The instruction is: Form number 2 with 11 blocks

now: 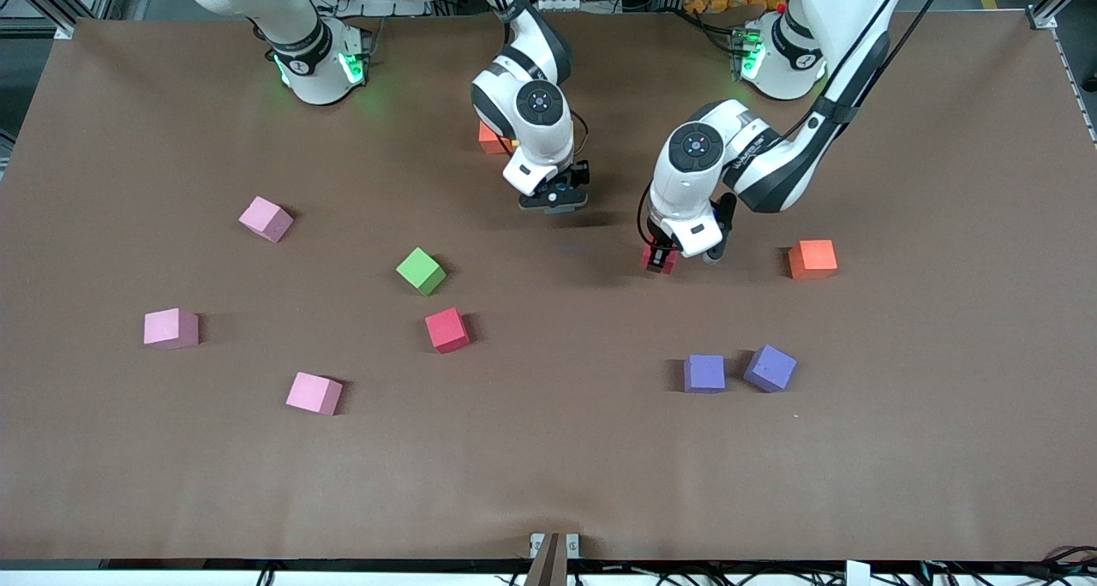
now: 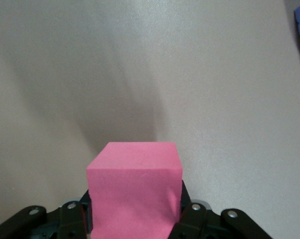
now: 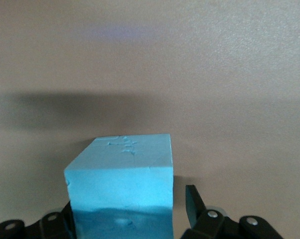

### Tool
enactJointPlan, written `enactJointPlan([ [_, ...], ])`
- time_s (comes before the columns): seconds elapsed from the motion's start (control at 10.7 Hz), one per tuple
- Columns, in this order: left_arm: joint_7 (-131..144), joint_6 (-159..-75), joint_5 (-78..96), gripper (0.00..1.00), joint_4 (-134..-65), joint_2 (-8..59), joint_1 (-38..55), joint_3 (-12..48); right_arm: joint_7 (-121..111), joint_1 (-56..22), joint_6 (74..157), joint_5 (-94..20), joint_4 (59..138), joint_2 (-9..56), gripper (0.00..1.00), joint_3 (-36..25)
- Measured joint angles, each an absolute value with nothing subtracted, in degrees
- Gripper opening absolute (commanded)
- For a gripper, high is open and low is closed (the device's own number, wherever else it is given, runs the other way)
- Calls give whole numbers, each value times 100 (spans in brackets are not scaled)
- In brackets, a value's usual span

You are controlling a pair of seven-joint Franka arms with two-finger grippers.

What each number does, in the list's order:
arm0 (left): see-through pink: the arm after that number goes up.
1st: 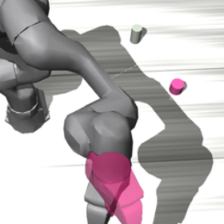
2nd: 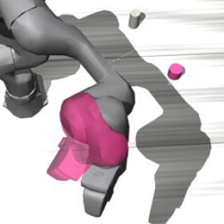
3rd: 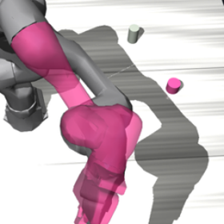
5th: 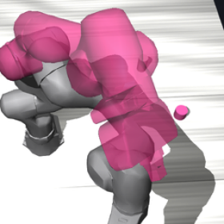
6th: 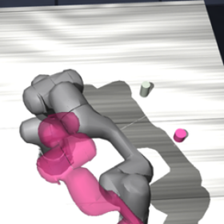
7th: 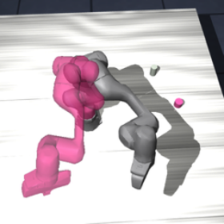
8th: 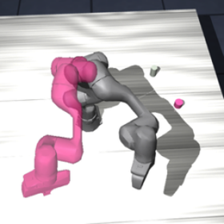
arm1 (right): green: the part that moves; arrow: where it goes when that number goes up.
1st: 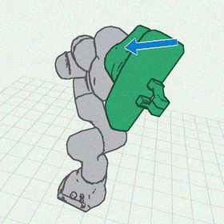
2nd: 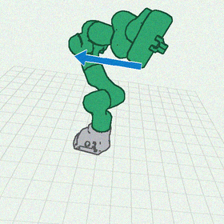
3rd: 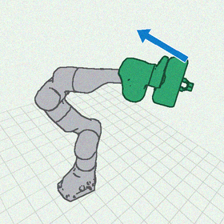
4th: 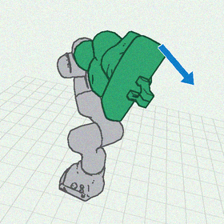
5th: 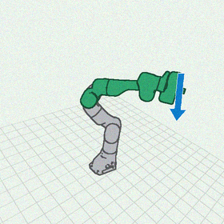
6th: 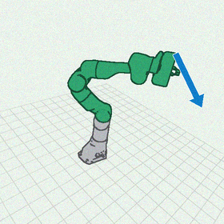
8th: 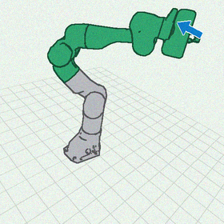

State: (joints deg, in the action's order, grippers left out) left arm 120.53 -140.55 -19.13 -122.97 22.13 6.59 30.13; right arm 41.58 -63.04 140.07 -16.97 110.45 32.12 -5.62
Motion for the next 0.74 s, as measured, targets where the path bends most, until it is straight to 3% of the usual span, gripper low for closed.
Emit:
enactJointPlan([
  [0.74,12065,-13555,-1634,0,-12028,2117,654,3188,4286,-6321,14043,-1700,11040,3027,89,-570],
])
